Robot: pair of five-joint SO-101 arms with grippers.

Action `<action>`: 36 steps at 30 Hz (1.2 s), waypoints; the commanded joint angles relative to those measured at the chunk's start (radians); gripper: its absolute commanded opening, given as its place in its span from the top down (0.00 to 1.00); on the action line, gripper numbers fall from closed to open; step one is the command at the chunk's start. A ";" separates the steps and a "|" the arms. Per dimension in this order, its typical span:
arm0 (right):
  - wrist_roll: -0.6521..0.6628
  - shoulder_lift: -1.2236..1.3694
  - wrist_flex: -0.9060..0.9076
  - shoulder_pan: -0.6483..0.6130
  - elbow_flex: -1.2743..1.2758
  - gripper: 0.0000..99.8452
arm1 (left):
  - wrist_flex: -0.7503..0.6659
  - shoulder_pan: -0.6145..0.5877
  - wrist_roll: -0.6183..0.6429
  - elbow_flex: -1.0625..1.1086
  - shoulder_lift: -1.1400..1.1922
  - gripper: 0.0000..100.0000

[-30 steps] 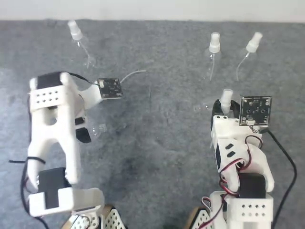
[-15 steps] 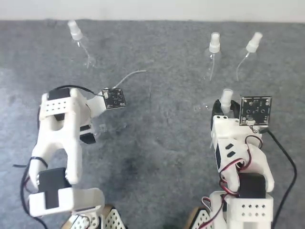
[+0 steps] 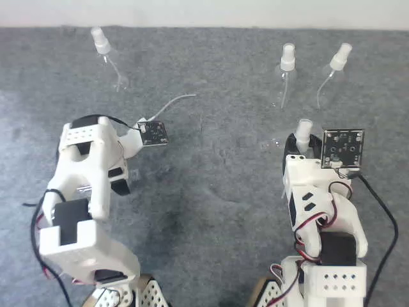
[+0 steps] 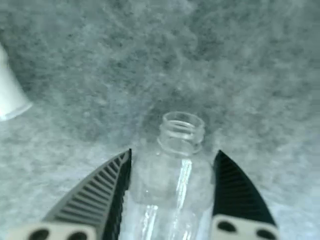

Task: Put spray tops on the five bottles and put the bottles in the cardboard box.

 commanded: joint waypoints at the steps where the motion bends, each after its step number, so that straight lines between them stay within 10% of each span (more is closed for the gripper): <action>1: 0.000 -0.024 -0.024 0.001 -0.009 0.99 | 0.087 0.006 -0.006 -0.068 -0.014 0.88; 14: 0.000 -0.024 -0.019 0.001 -0.009 0.99 | 0.516 0.006 0.002 -0.412 -0.012 0.90; 36: 0.000 -0.024 -0.022 -0.001 -0.009 0.99 | 0.514 0.071 0.463 -0.641 -0.014 0.97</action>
